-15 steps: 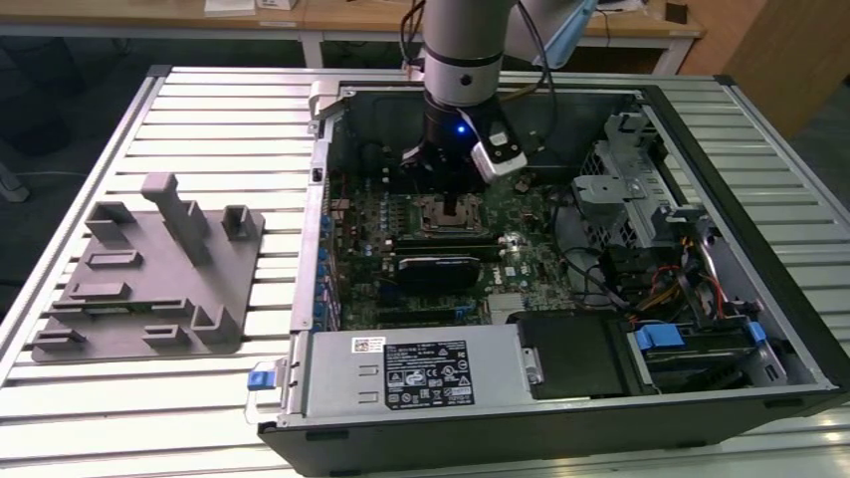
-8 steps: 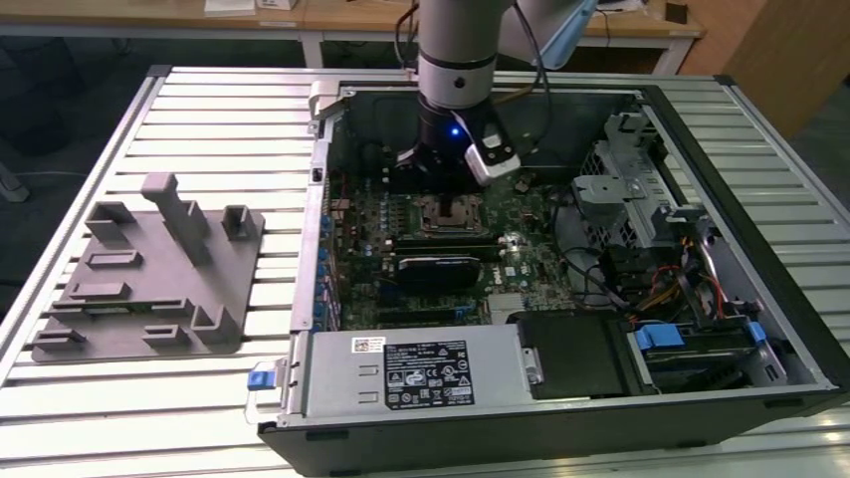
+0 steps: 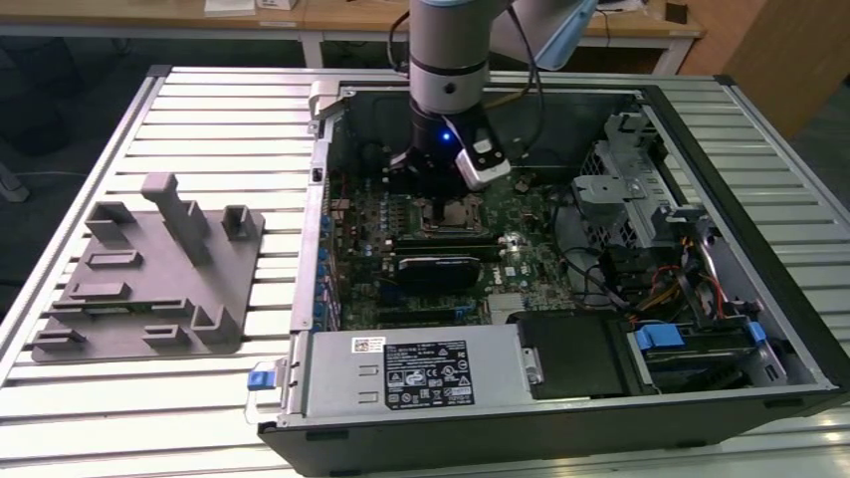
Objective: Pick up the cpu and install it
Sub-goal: 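Close the cpu cover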
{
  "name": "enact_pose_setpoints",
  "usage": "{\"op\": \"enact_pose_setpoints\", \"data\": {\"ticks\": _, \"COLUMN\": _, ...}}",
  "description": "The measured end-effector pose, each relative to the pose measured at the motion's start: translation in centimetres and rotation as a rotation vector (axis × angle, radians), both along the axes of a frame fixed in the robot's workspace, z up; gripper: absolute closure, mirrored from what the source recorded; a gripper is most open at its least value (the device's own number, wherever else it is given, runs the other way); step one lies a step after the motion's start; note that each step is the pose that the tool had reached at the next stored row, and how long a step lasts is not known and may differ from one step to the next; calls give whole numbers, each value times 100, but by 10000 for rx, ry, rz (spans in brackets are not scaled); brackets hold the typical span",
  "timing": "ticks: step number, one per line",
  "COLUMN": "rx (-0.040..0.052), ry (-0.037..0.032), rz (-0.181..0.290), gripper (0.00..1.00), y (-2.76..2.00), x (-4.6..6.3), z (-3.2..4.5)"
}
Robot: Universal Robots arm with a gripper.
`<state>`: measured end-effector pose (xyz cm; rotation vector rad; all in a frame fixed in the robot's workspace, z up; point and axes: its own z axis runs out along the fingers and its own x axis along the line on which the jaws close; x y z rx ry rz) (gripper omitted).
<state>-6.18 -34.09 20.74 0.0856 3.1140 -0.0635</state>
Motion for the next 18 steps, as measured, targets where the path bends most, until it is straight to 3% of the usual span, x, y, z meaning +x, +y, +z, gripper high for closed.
{"op": "enact_pose_setpoints", "data": {"ticks": 4, "rx": 18, "ry": 0, "rz": 0, "gripper": 89, "y": 10, "x": -38, "z": -9}}
{"op": "enact_pose_setpoints", "data": {"ticks": 14, "rx": 229, "ry": 1, "rz": 0, "gripper": 89, "y": 20, "x": -75, "z": -48}}
{"op": "enact_pose_setpoints", "data": {"ticks": 18, "rx": 450, "ry": 1, "rz": 0, "gripper": 89, "y": 20, "x": -78, "z": -59}}
